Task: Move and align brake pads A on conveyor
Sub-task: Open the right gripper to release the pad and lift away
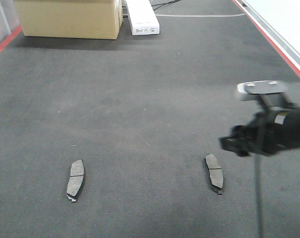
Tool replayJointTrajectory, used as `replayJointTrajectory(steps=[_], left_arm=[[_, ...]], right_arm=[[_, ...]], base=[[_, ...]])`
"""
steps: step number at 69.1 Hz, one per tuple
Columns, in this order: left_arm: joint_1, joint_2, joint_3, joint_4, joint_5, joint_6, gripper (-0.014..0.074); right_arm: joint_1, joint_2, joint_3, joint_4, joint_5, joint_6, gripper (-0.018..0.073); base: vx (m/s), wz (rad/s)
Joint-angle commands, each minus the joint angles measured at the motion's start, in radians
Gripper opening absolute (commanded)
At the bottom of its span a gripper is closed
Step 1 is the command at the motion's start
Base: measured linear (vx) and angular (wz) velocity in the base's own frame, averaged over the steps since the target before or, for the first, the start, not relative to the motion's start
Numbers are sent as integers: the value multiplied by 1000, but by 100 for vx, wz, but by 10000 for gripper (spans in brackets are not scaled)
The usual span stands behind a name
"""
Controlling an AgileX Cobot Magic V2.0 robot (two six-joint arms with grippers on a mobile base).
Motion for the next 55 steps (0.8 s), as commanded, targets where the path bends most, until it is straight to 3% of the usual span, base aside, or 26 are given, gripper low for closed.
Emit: replayJointTrajectory(steps=[1,22,30,44,55], left_arm=[[-6,6,-23,11,-73,0,-6],[-6,6,-23,11,-73,0,-6],[-6,6,-23,11,-73,0,-6],[-6,6,-23,11,-73,0,-6],[-6,6,-23,11,-73,0,-6]], right_arm=[[-3,-167,54,-19,-29,-7,365],[-3,-554,306,-20,-43,-35,330],[-3,-685,384,-16,-47,-83,237],[-3,-891,488,-16,-98,-87,-15],[-3,-977,507,-16,-124,-87,-8]], base=[[0,0],[0,0],[0,0],[0,0],[0,0]])
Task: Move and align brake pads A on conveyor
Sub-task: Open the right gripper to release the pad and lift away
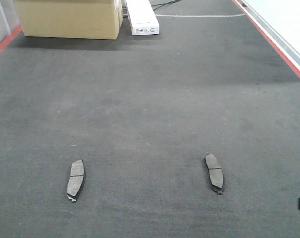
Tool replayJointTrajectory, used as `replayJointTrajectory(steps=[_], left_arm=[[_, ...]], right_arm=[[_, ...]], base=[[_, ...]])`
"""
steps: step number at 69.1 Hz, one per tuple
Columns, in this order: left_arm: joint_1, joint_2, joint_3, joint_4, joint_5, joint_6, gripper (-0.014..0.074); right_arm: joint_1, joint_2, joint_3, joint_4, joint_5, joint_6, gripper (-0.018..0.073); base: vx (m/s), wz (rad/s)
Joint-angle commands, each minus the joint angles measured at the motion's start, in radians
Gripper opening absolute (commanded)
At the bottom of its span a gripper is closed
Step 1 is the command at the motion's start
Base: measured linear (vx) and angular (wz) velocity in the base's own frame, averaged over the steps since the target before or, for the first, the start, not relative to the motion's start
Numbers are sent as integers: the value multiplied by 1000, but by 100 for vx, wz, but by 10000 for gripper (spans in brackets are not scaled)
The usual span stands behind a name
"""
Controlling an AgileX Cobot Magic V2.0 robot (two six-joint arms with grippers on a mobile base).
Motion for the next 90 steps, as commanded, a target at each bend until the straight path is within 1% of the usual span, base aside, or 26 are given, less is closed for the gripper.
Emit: replayJointTrajectory(steps=[1,68,90], left_arm=[[-6,6,-23,11,-73,0,-6],[-6,6,-23,11,-73,0,-6],[-6,6,-23,11,-73,0,-6]], right_arm=[[-3,-30,-23,0,-95,-9,-8],[-3,-48,-23,6,-91,-9,-8],[-3,-48,-23,6,-91,-9,-8]], base=[[0,0],[0,0],[-10,-3]])
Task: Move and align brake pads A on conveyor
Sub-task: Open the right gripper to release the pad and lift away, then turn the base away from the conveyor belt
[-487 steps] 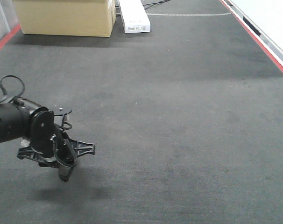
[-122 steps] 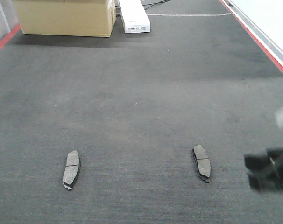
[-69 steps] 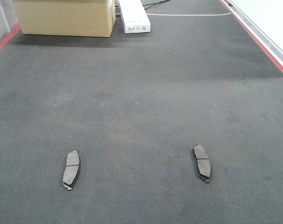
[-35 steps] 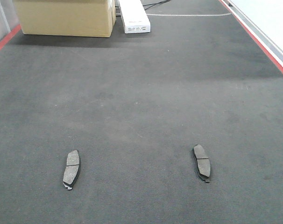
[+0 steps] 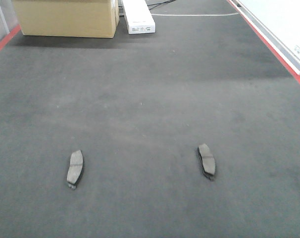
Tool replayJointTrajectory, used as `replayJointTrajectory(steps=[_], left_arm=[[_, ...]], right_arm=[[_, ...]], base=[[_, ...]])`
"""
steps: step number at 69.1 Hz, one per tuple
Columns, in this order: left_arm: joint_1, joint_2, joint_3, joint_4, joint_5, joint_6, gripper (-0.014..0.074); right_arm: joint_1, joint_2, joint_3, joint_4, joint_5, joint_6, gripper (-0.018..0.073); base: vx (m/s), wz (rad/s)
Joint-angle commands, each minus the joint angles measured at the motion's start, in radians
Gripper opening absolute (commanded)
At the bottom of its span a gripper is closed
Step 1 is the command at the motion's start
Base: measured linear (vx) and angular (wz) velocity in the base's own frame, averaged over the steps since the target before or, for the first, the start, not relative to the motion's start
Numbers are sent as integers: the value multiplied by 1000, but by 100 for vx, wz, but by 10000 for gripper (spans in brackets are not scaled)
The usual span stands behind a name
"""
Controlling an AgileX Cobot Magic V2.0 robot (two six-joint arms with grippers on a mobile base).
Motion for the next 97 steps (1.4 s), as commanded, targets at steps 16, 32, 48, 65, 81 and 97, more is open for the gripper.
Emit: replayJointTrajectory(steps=[16,32,48,65,81,97], left_arm=[[-6,6,-23,11,-73,0,-6],[-6,6,-23,11,-73,0,-6],[-6,6,-23,11,-73,0,-6],[-6,6,-23,11,-73,0,-6],[-5,6,-23,11,-73,0,-6],[-5,6,-23,11,-73,0,-6]], right_arm=[[-3,8,-26,3,-70,-9,-8],[-3,8,-26,3,-70,-10,-8],[-3,8,-26,3,-70,-10,-8],[-3,8,-26,3,-69,-9,-8],[-3,8,-26,3,-69,-9,-8],[-3,8,-26,3,-69,-9,-8]], base=[[-24,-8],[-32,-6],[-35,2],[-34,3],[-27,-9],[-19,-47]])
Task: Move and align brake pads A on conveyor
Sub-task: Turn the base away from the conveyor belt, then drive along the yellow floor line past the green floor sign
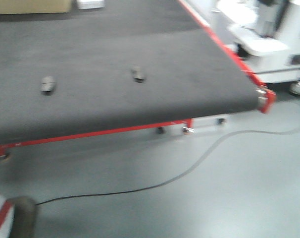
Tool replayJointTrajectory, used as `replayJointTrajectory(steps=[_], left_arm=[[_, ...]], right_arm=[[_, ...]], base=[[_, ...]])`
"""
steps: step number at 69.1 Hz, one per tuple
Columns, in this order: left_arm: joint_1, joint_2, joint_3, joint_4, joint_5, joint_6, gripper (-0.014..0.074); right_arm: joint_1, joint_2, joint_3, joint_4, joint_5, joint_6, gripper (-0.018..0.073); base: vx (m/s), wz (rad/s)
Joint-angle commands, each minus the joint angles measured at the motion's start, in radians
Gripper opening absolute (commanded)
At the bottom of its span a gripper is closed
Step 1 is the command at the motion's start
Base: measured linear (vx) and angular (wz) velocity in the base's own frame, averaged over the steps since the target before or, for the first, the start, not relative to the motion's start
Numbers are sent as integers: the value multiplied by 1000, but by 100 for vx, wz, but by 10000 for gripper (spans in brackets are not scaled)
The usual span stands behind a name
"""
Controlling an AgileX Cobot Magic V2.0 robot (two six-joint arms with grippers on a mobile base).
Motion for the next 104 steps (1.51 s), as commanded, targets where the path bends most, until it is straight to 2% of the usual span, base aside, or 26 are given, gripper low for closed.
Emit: replayJointTrajectory(steps=[1,104], left_arm=[[-5,13,-23,11,-73,0,-6],[-5,13,-23,11,-73,0,-6]], right_arm=[[-3,8,-26,3,-69,-8,-8],[-3,8,-26,3,-71,-8,-8]], base=[[-16,-69],[-5,-70]])
